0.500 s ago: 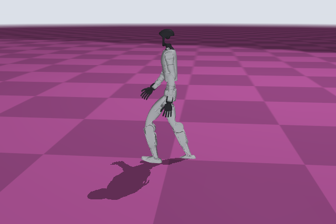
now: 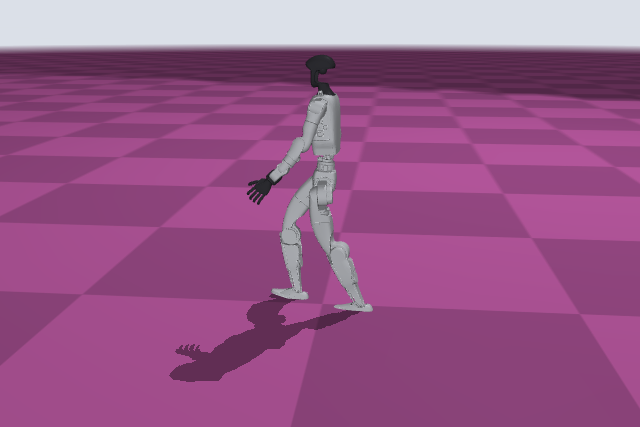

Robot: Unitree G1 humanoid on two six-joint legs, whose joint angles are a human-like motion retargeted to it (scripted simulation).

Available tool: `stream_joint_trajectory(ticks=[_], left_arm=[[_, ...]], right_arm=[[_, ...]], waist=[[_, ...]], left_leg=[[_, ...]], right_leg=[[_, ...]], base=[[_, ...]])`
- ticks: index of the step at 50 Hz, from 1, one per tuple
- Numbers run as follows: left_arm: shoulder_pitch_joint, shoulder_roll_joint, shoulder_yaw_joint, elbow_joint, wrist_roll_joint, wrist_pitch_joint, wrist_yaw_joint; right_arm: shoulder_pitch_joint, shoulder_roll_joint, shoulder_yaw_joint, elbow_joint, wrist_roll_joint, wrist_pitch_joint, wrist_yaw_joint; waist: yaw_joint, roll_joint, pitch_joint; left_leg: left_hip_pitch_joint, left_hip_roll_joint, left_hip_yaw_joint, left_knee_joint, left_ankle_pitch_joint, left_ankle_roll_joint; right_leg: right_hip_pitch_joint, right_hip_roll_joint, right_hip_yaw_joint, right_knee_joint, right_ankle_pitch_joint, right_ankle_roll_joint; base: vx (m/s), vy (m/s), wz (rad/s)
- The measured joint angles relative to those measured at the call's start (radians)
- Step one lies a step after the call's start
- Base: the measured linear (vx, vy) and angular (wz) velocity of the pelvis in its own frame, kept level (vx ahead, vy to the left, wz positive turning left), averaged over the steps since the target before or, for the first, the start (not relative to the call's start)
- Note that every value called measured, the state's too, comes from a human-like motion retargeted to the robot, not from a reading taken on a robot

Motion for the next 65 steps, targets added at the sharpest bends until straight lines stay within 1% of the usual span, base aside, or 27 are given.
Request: stream_joint_trajectory(ticks=[2,6,8,10,12,13,16,20,25,28,30,33,35,37,39,42,45,47,50,53,56,58,60,61,62,63,65], left_arm=[[-0.039,0.011,-0.004,-0.037,0.005,-0.018,0.009],[-0.032,-0.001,0.011,-0.082,-0.007,-0.036,0.011],[0.015,-0.027,0.022,-0.079,-0.017,-0.039,-0.001],[0.075,-0.062,0.022,-0.059,-0.004,-0.034,-0.026],[0.126,-0.086,0.002,-0.027,0.024,-0.018,-0.055],[0.147,-0.094,-0.012,-0.008,0.040,-0.010,-0.070],[0.211,-0.105,-0.040,0.052,0.086,0.010,-0.100],[0.314,-0.104,-0.017,0.118,0.102,0.022,-0.104],[0.435,-0.094,0.053,0.181,0.093,0.022,-0.097],[0.487,-0.086,0.090,0.212,0.095,0.034,-0.090],[0.501,-0.078,0.111,0.236,0.096,0.044,-0.085],[0.495,-0.074,0.118,0.266,0.087,0.064,-0.079],[0.471,-0.076,0.105,0.270,0.085,0.074,-0.077],[0.429,-0.077,0.077,0.245,0.090,0.080,-0.078],[0.363,-0.074,0.044,0.210,0.093,0.081,-0.075],[0.244,-0.063,0.008,0.155,0.083,0.072,-0.057],[0.125,-0.048,-0.006,0.100,0.057,0.050,-0.037],[0.059,-0.036,-0.013,0.057,0.035,0.031,-0.023],[-0.019,-0.015,-0.024,-0.007,0.028,-0.007,-0.009],[-0.049,-0.013,-0.025,-0.052,0.041,-0.027,0.005],[-0.028,-0.035,-0.011,-0.064,0.038,-0.032,0.003],[0.021,-0.062,-0.007,-0.047,0.040,-0.028,-0.008],[0.077,-0.091,-0.012,-0.017,0.062,-0.018,-0.029],[0.101,-0.100,-0.021,0.000,0.077,-0.009,-0.042],[0.124,-0.107,-0.032,0.017,0.093,0.000,-0.054],[0.145,-0.111,-0.044,0.035,0.109,0.007,-0.065],[0.187,-0.111,-0.062,0.071,0.142,0.019,-0.081]], right_arm=[[0.025,0.004,-0.017,0.024,-0.001,0.002,-0.001],[0.065,0.010,-0.030,0.083,0.005,0.011,0.012],[0.072,0.011,-0.025,0.110,0.024,0.014,0.017],[0.066,-0.001,-0.018,0.117,0.044,0.012,0.020],[0.043,-0.014,-0.012,0.095,0.042,0.006,0.011],[0.026,-0.022,-0.009,0.081,0.035,0.002,0.003],[-0.037,-0.045,-0.003,0.022,0.011,-0.017,-0.020],[-0.127,-0.084,-0.008,-0.092,0.007,-0.049,-0.058],[-0.243,-0.114,-0.016,-0.219,0.019,-0.081,-0.099],[-0.268,-0.111,-0.022,-0.262,0.019,-0.083,-0.108],[-0.263,-0.103,-0.023,-0.270,0.017,-0.077,-0.109],[-0.212,-0.059,-0.004,-0.228,0.000,-0.060,-0.080],[-0.176,-0.024,0.016,-0.175,-0.008,-0.051,-0.045],[-0.153,-0.001,0.038,-0.121,-0.012,-0.037,-0.008],[-0.140,0.008,0.053,-0.075,-0.021,-0.023,0.021],[-0.111,0.003,0.057,-0.038,-0.028,-0.013,0.037],[-0.069,-0.005,0.043,-0.026,-0.023,-0.011,0.027],[-0.041,-0.004,0.028,-0.019,-0.015,-0.005,0.016],[-0.001,0.005,0.003,-0.001,-0.009,-0.001,0.001],[0.036,0.012,-0.014,0.027,-0.016,0.003,-0.001],[0.052,0.014,-0.016,0.069,-0.011,0.006,0.002],[0.056,0.012,-0.007,0.095,0.008,0.008,0.003],[0.045,-0.001,0.003,0.100,0.026,0.006,0.002],[0.034,-0.008,0.006,0.090,0.023,0.004,-0.003],[0.021,-0.015,0.009,0.079,0.018,0.001,-0.009],[0.006,-0.021,0.013,0.067,0.010,-0.002,-0.014],[-0.033,-0.034,0.019,0.036,-0.011,-0.011,-0.025]], waist=[[-0.013,0.028,0.003],[-0.036,0.068,0.008],[-0.046,0.112,0.010],[-0.044,0.181,-0.008],[-0.013,0.205,-0.024],[0.007,0.207,-0.029],[0.075,0.190,-0.025],[0.158,0.147,0.001],[0.208,0.084,0.009],[0.226,0.081,0.000],[0.239,0.057,-0.010],[0.237,-0.005,-0.029],[0.221,-0.083,-0.061],[0.188,-0.126,-0.085],[0.152,-0.131,-0.085],[0.096,-0.102,-0.066],[0.042,-0.059,-0.040],[0.011,-0.031,-0.023],[-0.016,0.016,-0.012],[-0.027,0.028,-0.013],[-0.043,0.075,-0.010],[-0.049,0.121,-0.006],[-0.044,0.186,-0.022],[-0.029,0.196,-0.029],[-0.012,0.203,-0.035],[0.007,0.202,-0.036],[0.050,0.190,-0.035]], left_leg=[[0.035,0.036,-0.010,0.048,-0.046,-0.022],[0.090,0.064,-0.044,0.302,-0.095,-0.088],[0.056,0.097,-0.033,0.545,-0.015,-0.172],[-0.077,0.148,-0.012,0.846,0.146,-0.276],[-0.222,0.178,0.027,1.058,0.245,-0.304],[-0.299,0.197,0.054,1.143,0.234,-0.284],[-0.514,0.248,0.128,1.267,0.069,-0.175],[-0.715,0.239,0.188,1.094,-0.069,-0.095],[-0.815,0.138,0.195,0.480,-0.020,-0.106],[-0.845,0.100,0.161,0.387,-0.022,-0.099],[-0.842,0.059,0.163,0.454,0.022,-0.083],[-0.818,-0.026,0.190,0.599,0.048,-0.033],[-0.785,-0.110,0.221,0.584,0.056,0.010],[-0.718,-0.166,0.211,0.515,0.051,0.040],[-0.607,-0.182,0.173,0.424,0.038,0.051],[-0.401,-0.159,0.100,0.256,0.033,0.041],[-0.210,-0.106,0.044,0.115,0.034,0.024],[-0.107,-0.061,0.025,0.052,0.025,0.012],[0.003,0.017,0.016,0.012,-0.005,-0.016],[0.056,0.031,-0.010,0.104,-0.066,-0.041],[0.082,0.069,-0.030,0.332,-0.081,-0.103],[0.037,0.105,-0.017,0.584,0.013,-0.188],[-0.102,0.154,0.000,0.879,0.174,-0.286],[-0.175,0.169,0.020,0.985,0.223,-0.298],[-0.249,0.185,0.041,1.082,0.248,-0.297],[-0.324,0.204,0.066,1.163,0.224,-0.271],[-0.473,0.236,0.108,1.268,0.118,-0.202]], right_leg=[[0.018,0.073,0.009,-0.218,0.026,0.014],[0.020,0.151,0.034,-0.082,0.055,-0.023],[0.040,0.206,0.023,0.023,0.064,-0.060],[0.063,0.273,-0.007,0.041,0.056,-0.109],[0.121,0.302,-0.004,0.002,0.025,-0.141],[0.161,0.309,0.004,-0.033,0.012,-0.148],[0.324,0.310,0.046,-0.180,-0.005,-0.141],[0.547,0.276,0.102,-0.344,-0.006,-0.111],[0.758,0.196,0.109,-0.526,-0.025,-0.095],[0.812,0.181,0.116,-0.476,-0.077,-0.089],[0.833,0.150,0.130,-0.373,-0.106,-0.066],[0.792,0.075,0.142,-0.070,-0.035,0.016],[0.664,-0.011,0.169,0.223,0.112,0.094],[0.519,-0.069,0.188,0.461,0.251,0.127],[0.381,-0.117,0.177,0.626,0.230,0.084],[0.195,-0.160,0.134,0.703,0.070,-0.013],[0.061,-0.142,0.069,0.553,-0.025,-0.054],[0.016,-0.094,0.026,0.343,-0.024,-0.039],[0.013,0.030,0.000,-0.095,0.024,0.014],[0.005,0.089,0.032,-0.213,0.026,0.020],[0.025,0.160,0.034,-0.084,0.073,-0.022],[0.047,0.216,0.019,0.012,0.078,-0.064],[0.070,0.281,-0.008,0.024,0.062,-0.114],[0.096,0.294,-0.006,0.009,0.045,-0.131],[0.127,0.305,-0.001,-0.011,0.029,-0.144],[0.166,0.310,0.008,-0.040,0.014,-0.150],[0.262,0.311,0.035,-0.124,-0.001,-0.146]], base=[[0.00,0.00,0.00],[0.03,-0.02,0.13],[0.01,-0.02,0.27],[-0.01,0.00,0.11],[0.00,0.00,0.00],[0.00,0.00,0.00],[-0.01,-0.02,-0.17],[-0.01,-0.01,-0.52],[0.00,0.01,-0.49],[0.00,0.03,-0.24],[0.02,0.02,-0.13],[0.00,0.02,0.02],[-0.03,0.02,0.10],[-0.05,0.04,0.24],[0.00,0.00,0.00],[0.00,0.00,0.00],[0.00,-0.01,0.16],[0.01,-0.03,0.26],[0.00,-0.01,0.06],[0.00,0.00,0.00],[0.05,-0.03,0.24],[0.00,-0.02,0.23],[-0.02,0.00,0.09],[0.00,0.00,0.00],[0.00,0.00,0.00],[0.00,0.00,0.00],[-0.01,-0.01,-0.12]])
